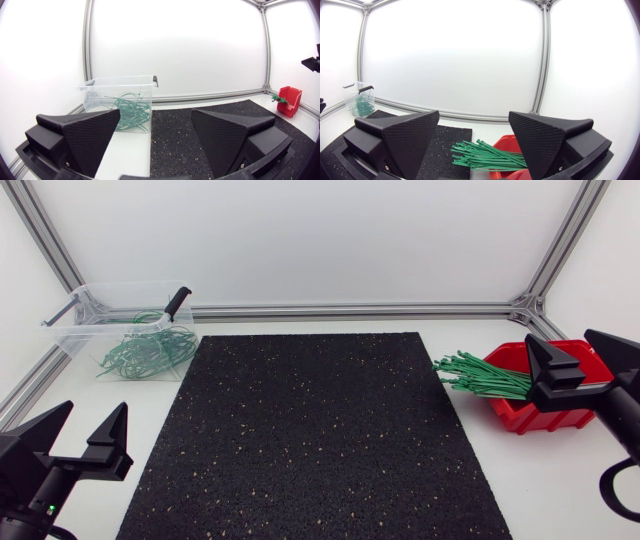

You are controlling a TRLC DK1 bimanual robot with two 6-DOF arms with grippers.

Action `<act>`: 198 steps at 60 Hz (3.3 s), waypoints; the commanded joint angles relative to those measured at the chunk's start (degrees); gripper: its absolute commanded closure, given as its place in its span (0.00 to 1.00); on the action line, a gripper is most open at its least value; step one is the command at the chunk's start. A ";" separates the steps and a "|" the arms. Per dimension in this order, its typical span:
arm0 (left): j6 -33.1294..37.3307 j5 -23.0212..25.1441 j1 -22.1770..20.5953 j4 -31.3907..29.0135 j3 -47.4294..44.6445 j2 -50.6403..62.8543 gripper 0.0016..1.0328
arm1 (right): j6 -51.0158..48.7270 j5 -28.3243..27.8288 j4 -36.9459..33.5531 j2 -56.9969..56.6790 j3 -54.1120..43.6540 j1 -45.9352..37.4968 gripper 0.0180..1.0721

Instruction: Take a green cable tie from the red box, thread the tail through the head to close it, then place it in the transparent bin on the left.

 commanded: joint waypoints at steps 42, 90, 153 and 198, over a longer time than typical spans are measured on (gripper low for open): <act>-0.68 -0.17 0.04 -0.49 -2.42 -0.39 0.04 | -28.97 -2.95 -30.83 39.26 34.68 -9.19 0.10; -0.68 0.18 -0.13 -0.75 -2.33 -0.39 0.04 | -67.38 -9.46 -43.66 57.54 38.46 -13.58 0.44; -0.68 0.70 -0.04 -1.02 -2.33 -0.39 0.04 | -81.88 -8.67 -36.19 63.08 30.64 -13.32 0.58; -0.68 0.70 -0.57 -1.02 -2.33 -0.39 0.04 | -81.62 -6.56 -31.27 65.89 30.99 -11.39 0.65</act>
